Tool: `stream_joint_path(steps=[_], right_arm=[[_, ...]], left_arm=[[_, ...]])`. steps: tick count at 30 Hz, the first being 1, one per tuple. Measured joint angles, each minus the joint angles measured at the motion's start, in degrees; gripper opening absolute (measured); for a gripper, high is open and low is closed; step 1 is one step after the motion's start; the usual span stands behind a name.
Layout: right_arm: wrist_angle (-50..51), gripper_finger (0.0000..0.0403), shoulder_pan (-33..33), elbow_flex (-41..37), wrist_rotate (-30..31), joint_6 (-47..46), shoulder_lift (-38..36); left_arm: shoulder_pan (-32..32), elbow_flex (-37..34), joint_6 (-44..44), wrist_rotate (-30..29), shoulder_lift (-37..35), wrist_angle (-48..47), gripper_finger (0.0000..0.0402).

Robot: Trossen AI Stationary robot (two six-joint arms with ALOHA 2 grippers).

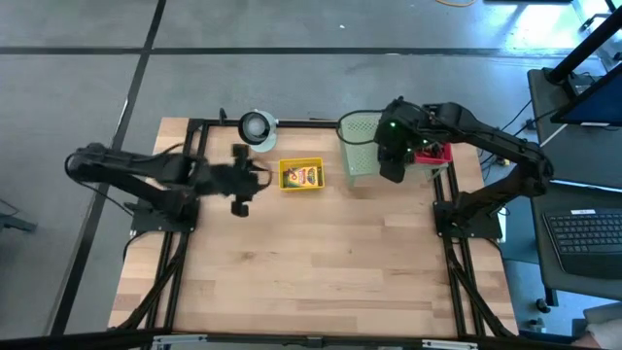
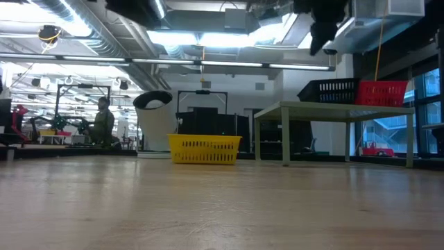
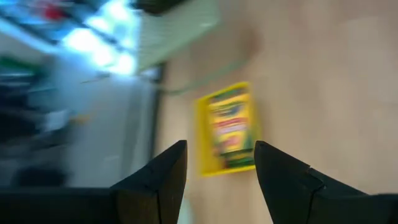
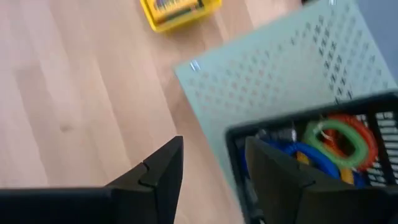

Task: Pick & Place Office Desk Supplies
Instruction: Put the yellow bin filled with crayon boxes on the shelf

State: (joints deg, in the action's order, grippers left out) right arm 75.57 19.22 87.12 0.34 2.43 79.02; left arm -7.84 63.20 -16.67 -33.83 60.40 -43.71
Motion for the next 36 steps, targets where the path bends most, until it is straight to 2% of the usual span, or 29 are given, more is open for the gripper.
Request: stream_joint_path(steps=[5,8,15,18,24,30,36], right_arm=[[-3.21,0.0173,-2.93,2.17,-2.96,-3.37,-0.02],[-5.18,0.0173,-4.65,3.21,-3.84,-4.60,-0.04],[-6.45,0.0171,-7.83,3.27,-3.87,-6.51,-0.04],[-6.60,0.0167,-8.83,3.27,-3.85,-6.78,-0.04],[-6.90,0.0159,-10.96,3.27,-3.84,-9.05,-0.04],[-8.76,0.0155,-12.56,3.27,-3.82,-10.56,-0.04],[-9.22,0.0155,-13.77,3.27,-3.81,-11.01,-0.04]], left_arm=[[11.74,0.01,-8.43,27.52,4.64,2.31,0.0177],[16.70,0.02,-17.07,33.52,8.42,0.33,0.0171],[22.65,0.02,-34.66,32.37,17.55,-1.00,0.0171],[23.43,0.02,-39.09,29.98,21.17,-0.78,0.0169],[24.37,0.02,-46.99,29.28,26.10,1.55,0.0168],[26.19,0.07,-51.59,31.16,30.29,3.77,0.0168],[27.16,0.07,-52.24,31.30,34.10,3.27,0.0168]])
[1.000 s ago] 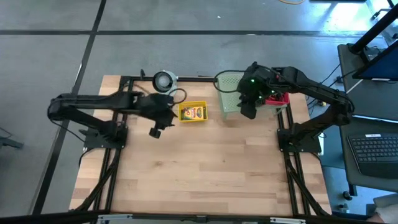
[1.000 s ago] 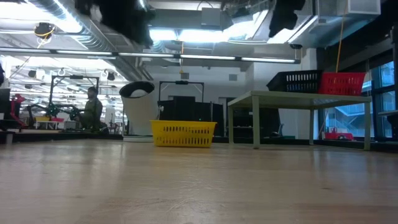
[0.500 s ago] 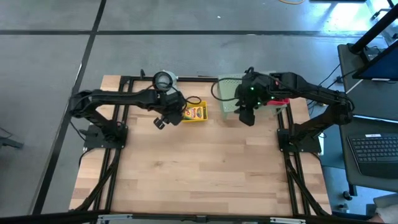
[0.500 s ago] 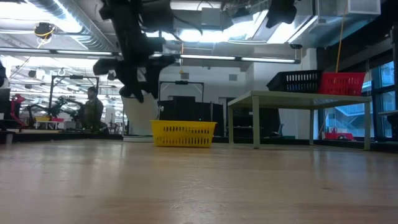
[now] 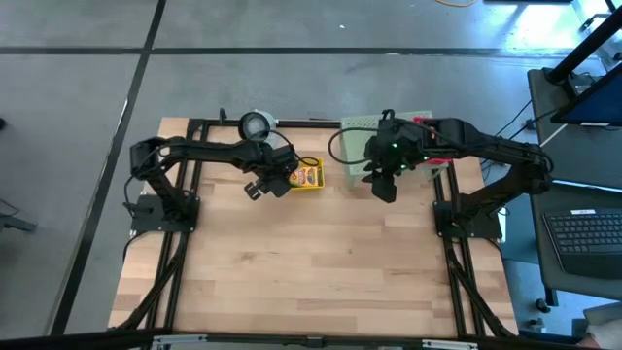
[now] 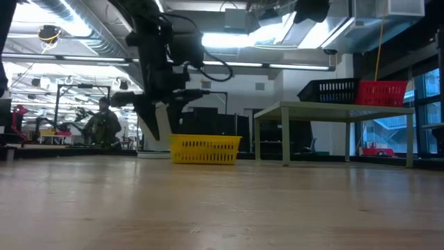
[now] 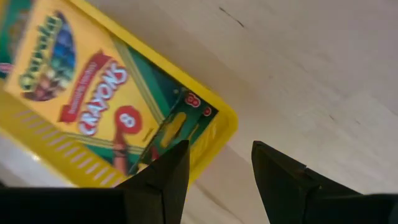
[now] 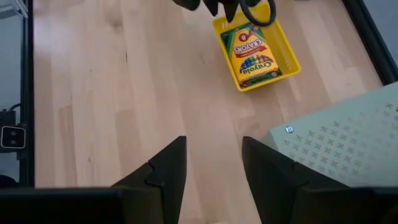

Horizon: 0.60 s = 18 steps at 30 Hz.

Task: Pick & Place Office Desk Supplies
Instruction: Put the yellow bin filled with crayon boxes on the shelf

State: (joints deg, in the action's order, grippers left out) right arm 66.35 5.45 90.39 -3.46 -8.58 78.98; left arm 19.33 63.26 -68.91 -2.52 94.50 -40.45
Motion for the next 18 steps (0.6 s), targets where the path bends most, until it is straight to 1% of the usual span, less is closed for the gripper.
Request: stream_joint_path(steps=[5,8,11,14,17,18], right_arm=[[-0.57,0.0155,-0.73,0.00,1.33,-1.39,0.00],[-1.02,0.0155,-1.02,0.00,1.53,-1.96,0.00],[-1.05,0.0155,-1.47,0.00,1.53,-3.04,0.00],[-1.21,0.0155,-2.06,0.00,1.53,-3.45,0.00],[-1.27,0.0155,-2.54,0.00,1.53,-4.13,0.00],[-1.26,0.0155,-2.65,0.00,1.54,-4.32,0.00]], left_arm=[[-0.04,0.00,0.03,-0.07,2.77,1.04,0.0167],[-0.08,0.00,3.02,0.09,3.91,1.55,0.0153],[-0.89,0.02,7.69,1.72,4.17,1.50,0.0120],[-2.52,0.02,14.11,4.34,3.74,2.16,0.0072],[-4.72,1.41,23.29,4.70,3.74,2.52,0.0023],[-5.52,2.18,27.03,4.68,3.71,2.72,0.0017]])
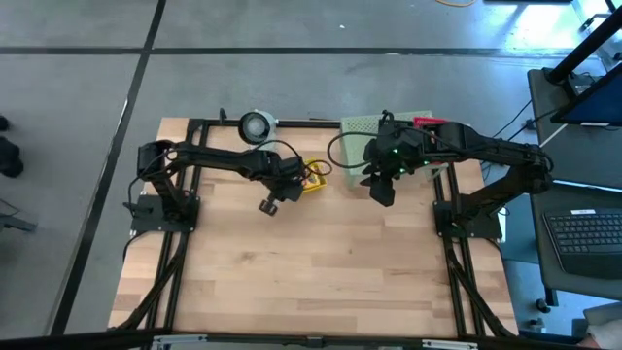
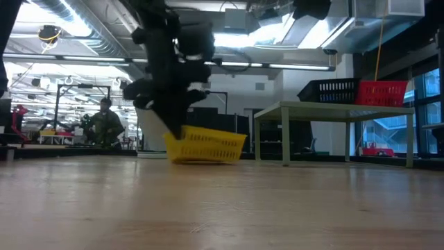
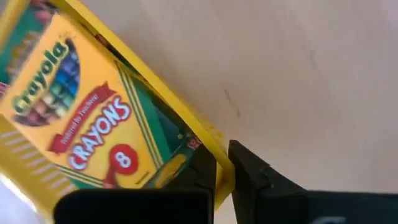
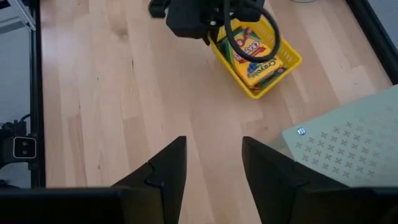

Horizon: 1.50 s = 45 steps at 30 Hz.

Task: Pick & Place Office Desk Supplies
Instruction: Put the yellow bin filled with crayon boxes on the shelf

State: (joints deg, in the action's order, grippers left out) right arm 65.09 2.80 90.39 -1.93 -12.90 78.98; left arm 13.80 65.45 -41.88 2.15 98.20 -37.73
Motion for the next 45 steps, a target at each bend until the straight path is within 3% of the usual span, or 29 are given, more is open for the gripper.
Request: stream_joint_path(steps=[11,21,27,31,45], right_arm=[[-1.51,0.0155,-0.33,-0.02,0.00,-2.29,0.00],[-1.67,0.0155,-2.10,-0.02,-0.01,-2.83,0.00],[-2.21,0.0155,-3.22,-0.02,-0.02,-4.67,0.00],[-2.17,0.0155,-4.03,-0.02,-0.49,-6.82,0.00],[-2.10,0.0155,-7.81,-0.04,-0.87,-10.69,0.00]], left_arm=[[-7.89,5.12,39.34,-1.69,0.05,4.75,0.0013],[-14.12,5.38,56.70,-5.08,3.46,4.75,0.0012],[-14.67,5.17,58.41,-4.68,4.34,14.05,0.0012],[-14.63,5.33,58.73,0.46,6.54,20.65,0.0012],[-15.39,5.19,57.68,1.94,8.51,16.39,0.0033]])
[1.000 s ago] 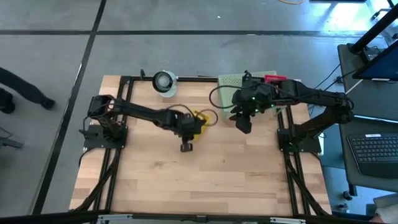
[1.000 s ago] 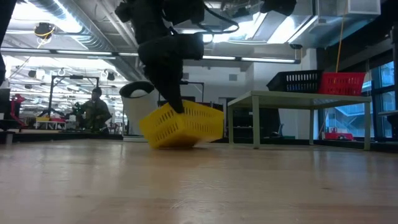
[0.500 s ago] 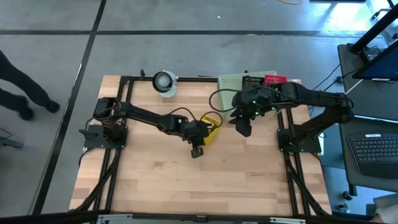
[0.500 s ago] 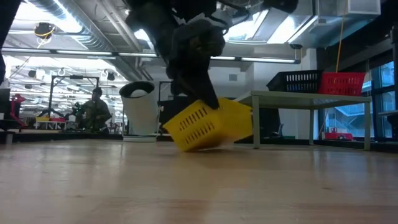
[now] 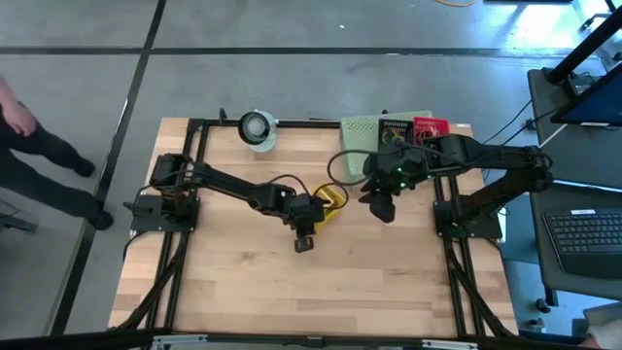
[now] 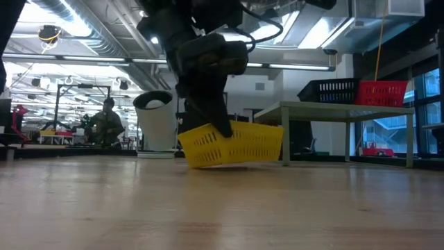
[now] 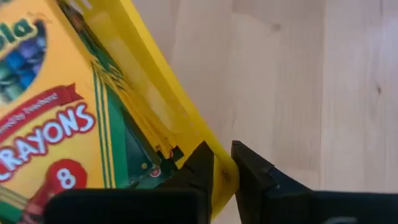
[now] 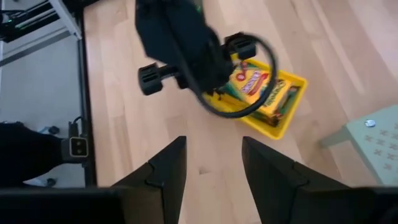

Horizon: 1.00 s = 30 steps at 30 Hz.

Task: Pick & Place Office Desk Supplies
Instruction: Put the yellow bin filled with crayon boxes on the shelf

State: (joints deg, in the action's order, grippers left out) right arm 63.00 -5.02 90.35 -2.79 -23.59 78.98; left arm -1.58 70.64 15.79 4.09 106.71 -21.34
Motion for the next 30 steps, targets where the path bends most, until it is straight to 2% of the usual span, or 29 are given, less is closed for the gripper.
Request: stream_joint_path(steps=[11,16,19,22,25,28,30], right_arm=[[-0.82,0.0155,-0.40,0.00,3.49,-6.21,0.00],[-3.10,0.0155,-0.54,0.00,6.00,-8.65,0.39],[-5.98,0.0155,-1.40,0.00,6.26,-8.81,1.71],[-7.84,0.0155,-3.03,0.00,6.27,-9.22,4.08],[-7.82,0.0155,-4.47,0.00,7.84,-10.47,6.66],[-9.01,0.0155,-5.33,0.00,8.76,-12.12,9.31],[-11.49,0.0155,-5.81,0.00,8.86,-13.12,11.37]], left_arm=[[1.67,-0.14,-5.83,4.97,-3.50,-0.03,0.0158],[3.70,-0.25,-6.37,8.40,-5.98,0.08,0.0194],[5.41,-0.22,-6.41,12.44,-9.15,-1.78,0.0203],[7.14,-0.22,-6.97,15.01,-14.34,-6.71,0.0206],[8.07,-0.57,-7.94,14.58,-22.18,-12.30,0.0206],[7.85,-3.60,-6.49,12.53,-31.80,-12.52,0.0202],[6.89,-6.60,-3.91,10.37,-38.49,-9.43,0.0198]])
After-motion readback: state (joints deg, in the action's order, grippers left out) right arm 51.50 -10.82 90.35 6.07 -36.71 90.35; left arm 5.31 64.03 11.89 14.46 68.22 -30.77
